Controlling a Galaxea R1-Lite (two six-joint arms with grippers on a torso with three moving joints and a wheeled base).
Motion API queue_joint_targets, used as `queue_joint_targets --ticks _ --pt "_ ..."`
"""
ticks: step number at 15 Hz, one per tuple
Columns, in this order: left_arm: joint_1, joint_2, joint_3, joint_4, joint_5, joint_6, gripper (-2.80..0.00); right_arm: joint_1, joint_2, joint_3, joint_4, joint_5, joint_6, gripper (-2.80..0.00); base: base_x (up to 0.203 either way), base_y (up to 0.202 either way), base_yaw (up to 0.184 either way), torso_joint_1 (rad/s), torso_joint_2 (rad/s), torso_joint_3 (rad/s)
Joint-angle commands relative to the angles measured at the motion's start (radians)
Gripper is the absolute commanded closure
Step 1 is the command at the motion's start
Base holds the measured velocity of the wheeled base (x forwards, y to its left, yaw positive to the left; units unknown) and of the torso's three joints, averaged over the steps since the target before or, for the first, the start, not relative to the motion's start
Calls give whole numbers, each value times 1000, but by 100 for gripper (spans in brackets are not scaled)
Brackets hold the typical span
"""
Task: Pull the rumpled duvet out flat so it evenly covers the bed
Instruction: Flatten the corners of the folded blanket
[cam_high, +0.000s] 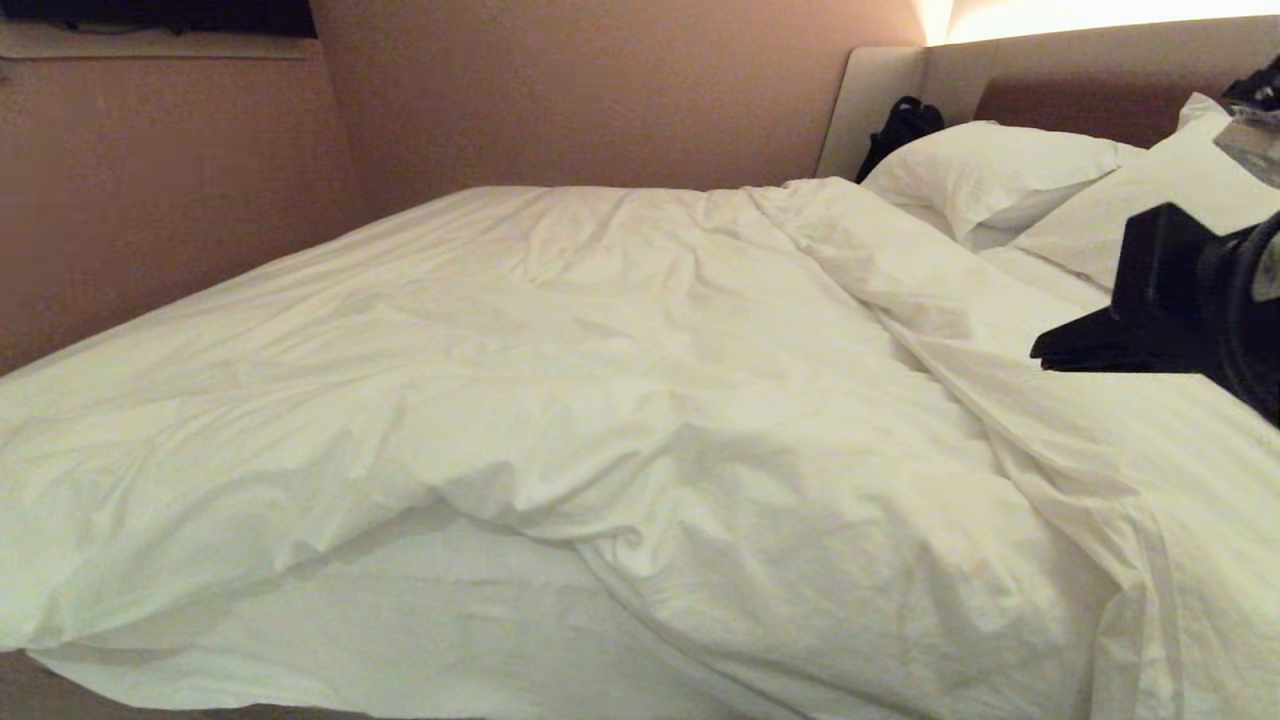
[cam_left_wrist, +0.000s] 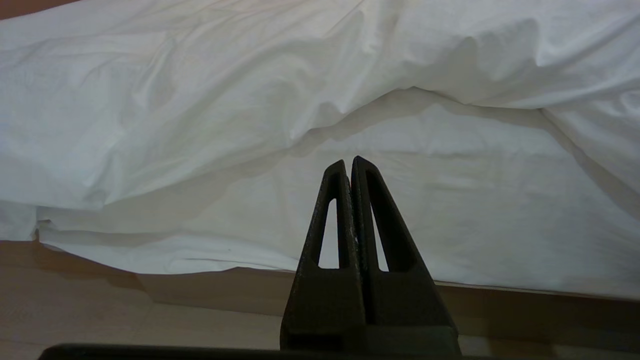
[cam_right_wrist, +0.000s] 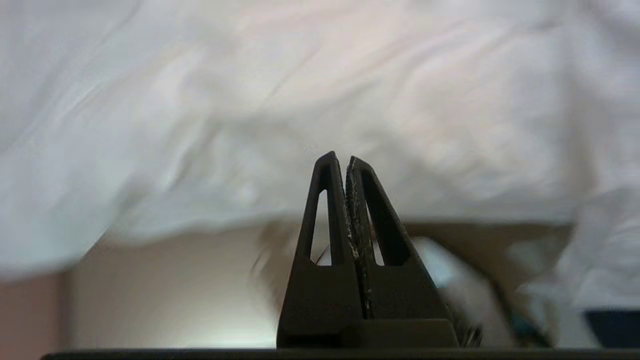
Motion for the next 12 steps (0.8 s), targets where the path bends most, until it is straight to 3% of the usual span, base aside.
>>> queue_joint_targets --ticks 1,4,7,10,12 --pt "0 0 0 -2 0 0 0 22 -20 83 -317 -607 -53 0 0 0 0 0 0 0" --pt "0 0 0 -1 0 0 0 45 -60 218 -506 -614 -228 0 0 0 0 0 0 0" --pt "0 0 0 -1 0 0 0 58 -113 398 -700 -598 -455 0 0 0 0 0 0 0" --pt "0 0 0 0 0 0 0 63 -158 577 -971 -528 -688 0 0 0 0 0 0 0" --pt "1 0 0 -1 0 0 0 91 -152 678 -1146 -496 -793 0 0 0 0 0 0 0"
